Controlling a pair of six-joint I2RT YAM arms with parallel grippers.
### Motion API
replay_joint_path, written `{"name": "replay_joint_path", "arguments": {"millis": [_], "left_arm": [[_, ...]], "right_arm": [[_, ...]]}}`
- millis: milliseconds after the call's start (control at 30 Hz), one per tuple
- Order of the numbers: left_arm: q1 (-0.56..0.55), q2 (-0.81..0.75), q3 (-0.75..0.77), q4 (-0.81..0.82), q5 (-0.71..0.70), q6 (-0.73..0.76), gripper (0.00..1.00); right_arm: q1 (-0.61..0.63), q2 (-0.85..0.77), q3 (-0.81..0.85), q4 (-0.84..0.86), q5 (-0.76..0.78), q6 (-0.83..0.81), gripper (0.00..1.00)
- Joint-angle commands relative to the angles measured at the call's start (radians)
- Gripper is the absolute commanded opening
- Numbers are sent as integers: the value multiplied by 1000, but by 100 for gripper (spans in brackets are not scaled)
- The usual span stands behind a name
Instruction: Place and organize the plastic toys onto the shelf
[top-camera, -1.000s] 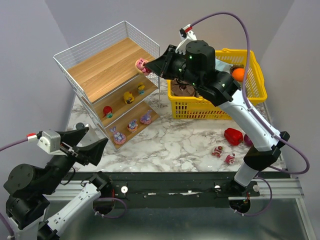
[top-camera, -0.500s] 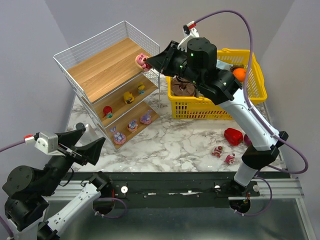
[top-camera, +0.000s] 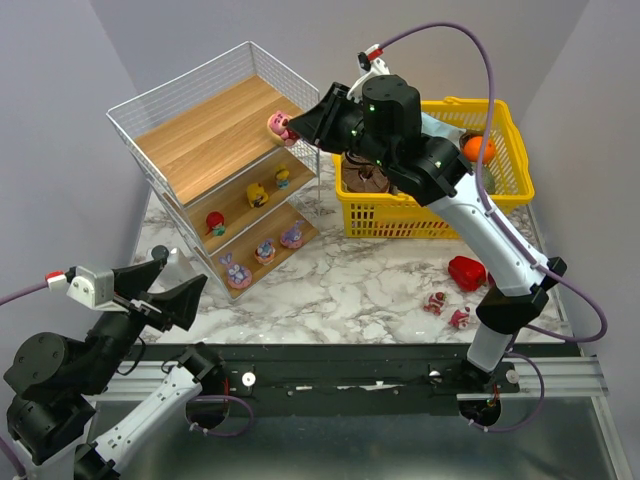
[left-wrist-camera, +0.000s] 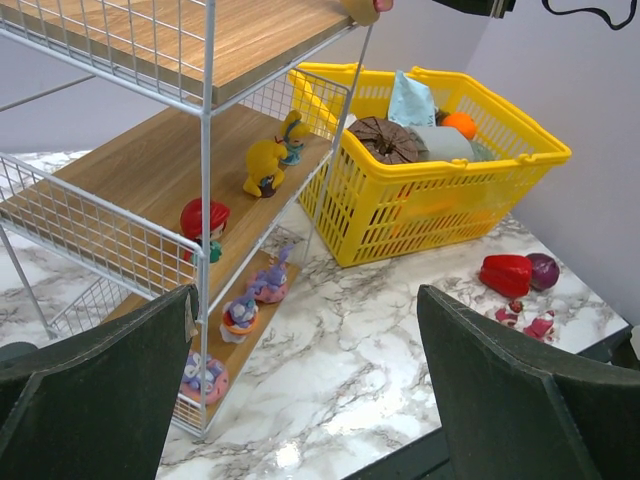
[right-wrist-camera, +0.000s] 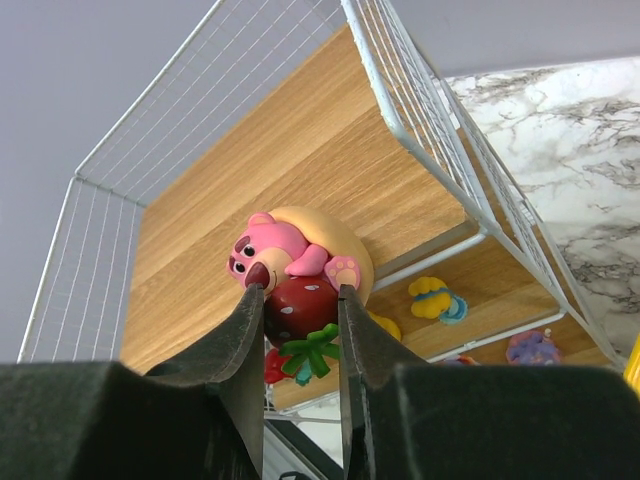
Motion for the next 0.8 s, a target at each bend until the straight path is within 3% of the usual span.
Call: {"name": "replay_joint_path", "arguments": {"millis": [0, 200, 533, 767], "left_arm": [[-4, -5, 16, -5, -26, 1, 99], [-4, -5, 15, -4, -33, 4, 99], [-4, -11, 23, -11, -48, 10, 99], [-4, -14, 24, -11, -54, 16, 99]], "right_arm": [[-3, 14, 43, 10, 29, 12, 34], [-3, 14, 37, 28, 34, 38, 40], [-3, 12, 40, 53, 81, 83, 40], [-3, 41, 78, 53, 129, 23, 40]]}}
